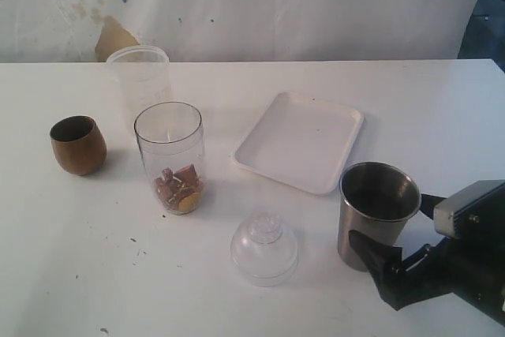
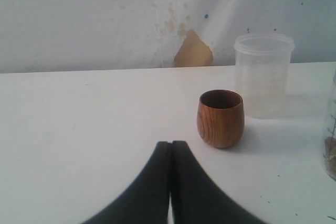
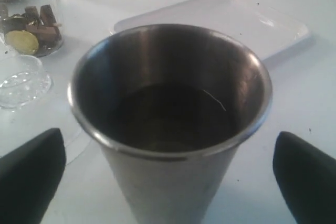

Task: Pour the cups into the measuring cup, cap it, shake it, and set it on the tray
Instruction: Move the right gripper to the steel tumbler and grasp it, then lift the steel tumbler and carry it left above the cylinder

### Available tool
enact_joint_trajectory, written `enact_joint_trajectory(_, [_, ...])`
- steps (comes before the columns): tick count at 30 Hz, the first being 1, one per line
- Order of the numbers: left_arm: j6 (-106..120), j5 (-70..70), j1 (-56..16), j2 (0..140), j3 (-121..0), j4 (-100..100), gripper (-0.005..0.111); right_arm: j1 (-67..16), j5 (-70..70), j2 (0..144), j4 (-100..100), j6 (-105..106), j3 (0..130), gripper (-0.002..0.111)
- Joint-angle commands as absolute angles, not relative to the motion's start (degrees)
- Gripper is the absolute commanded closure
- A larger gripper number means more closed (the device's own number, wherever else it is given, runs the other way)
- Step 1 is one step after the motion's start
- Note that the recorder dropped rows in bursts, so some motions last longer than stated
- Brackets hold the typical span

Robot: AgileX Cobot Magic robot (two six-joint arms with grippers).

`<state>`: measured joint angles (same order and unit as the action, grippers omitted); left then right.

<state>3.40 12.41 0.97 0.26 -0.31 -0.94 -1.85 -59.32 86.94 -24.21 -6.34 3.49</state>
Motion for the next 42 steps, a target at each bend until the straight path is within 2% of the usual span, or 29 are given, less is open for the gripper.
enact_joint_trajectory(1, [3.28,11.68,0.95,0.00,0.00,-0.96,0.107,-1.80,-62.69,90.90,-24.25,-6.68,5.33,0.003])
enact_joint_trajectory(26, [3.28,11.68,0.95,0.00,0.00,-0.96,0.107,-1.80,-68.60,104.53,-27.27,-5.51,12.60,0.003])
enact_joint_trajectory(32, [3.28,11.68,0.95,0.00,0.00,-0.96,0.107,-1.80,-68.68,104.56,-27.67,-5.13,12.60,0.008])
enact_joint_trajectory(36, [3.28,11.68,0.95,0.00,0.00,-0.96,0.107,-1.80,-68.81,104.56,-27.67,-5.13,12.60,0.025])
enact_joint_trajectory(42, [3.28,11.68,0.95,0.00,0.00,-0.96,0.107,-1.80,-69.44,104.56,-28.72,-5.13,12.60,0.072])
